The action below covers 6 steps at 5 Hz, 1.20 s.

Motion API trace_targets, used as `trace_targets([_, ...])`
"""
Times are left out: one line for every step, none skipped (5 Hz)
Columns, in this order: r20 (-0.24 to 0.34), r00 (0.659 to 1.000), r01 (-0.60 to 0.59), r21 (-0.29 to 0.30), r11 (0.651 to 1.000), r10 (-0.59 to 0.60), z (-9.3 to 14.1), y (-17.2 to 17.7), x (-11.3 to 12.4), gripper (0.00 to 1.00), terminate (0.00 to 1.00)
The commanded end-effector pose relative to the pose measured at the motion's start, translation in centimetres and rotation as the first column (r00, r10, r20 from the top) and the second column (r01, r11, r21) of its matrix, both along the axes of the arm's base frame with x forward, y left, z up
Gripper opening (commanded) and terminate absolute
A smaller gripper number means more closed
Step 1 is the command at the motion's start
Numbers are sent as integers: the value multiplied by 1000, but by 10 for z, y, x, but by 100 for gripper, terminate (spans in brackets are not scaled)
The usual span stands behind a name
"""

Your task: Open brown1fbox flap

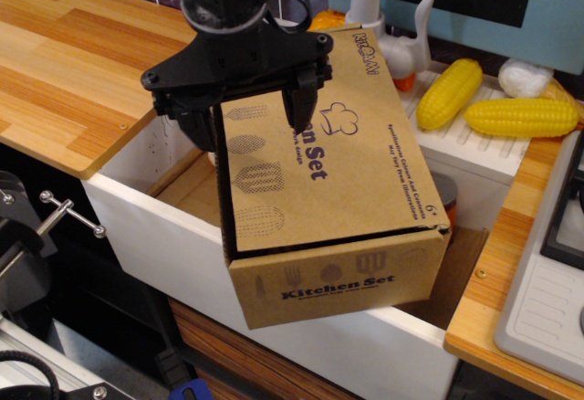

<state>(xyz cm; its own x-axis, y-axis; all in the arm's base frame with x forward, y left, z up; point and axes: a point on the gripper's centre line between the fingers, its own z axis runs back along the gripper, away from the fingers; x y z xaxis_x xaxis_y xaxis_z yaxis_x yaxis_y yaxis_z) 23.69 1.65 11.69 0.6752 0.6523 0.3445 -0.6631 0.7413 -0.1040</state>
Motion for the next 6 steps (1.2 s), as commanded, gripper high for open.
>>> trace_targets([0, 1000, 0, 0, 1000, 0, 0, 0, 0, 100, 0])
trace_targets([-12, 1000, 22, -40, 999, -22, -8, 8, 1, 100, 0])
trace_targets([-2, 1000, 26, -53, 998, -26, -10, 13, 2, 100, 0])
trace_targets([0, 1000, 21, -69, 997, -21, -16, 16, 4, 100, 0])
trace_targets([11, 999, 34, -111, 993, -32, -20, 18, 13, 100, 0])
trace_targets([12, 999, 43, -151, 988, -42, -25, 14, 20, 100, 0])
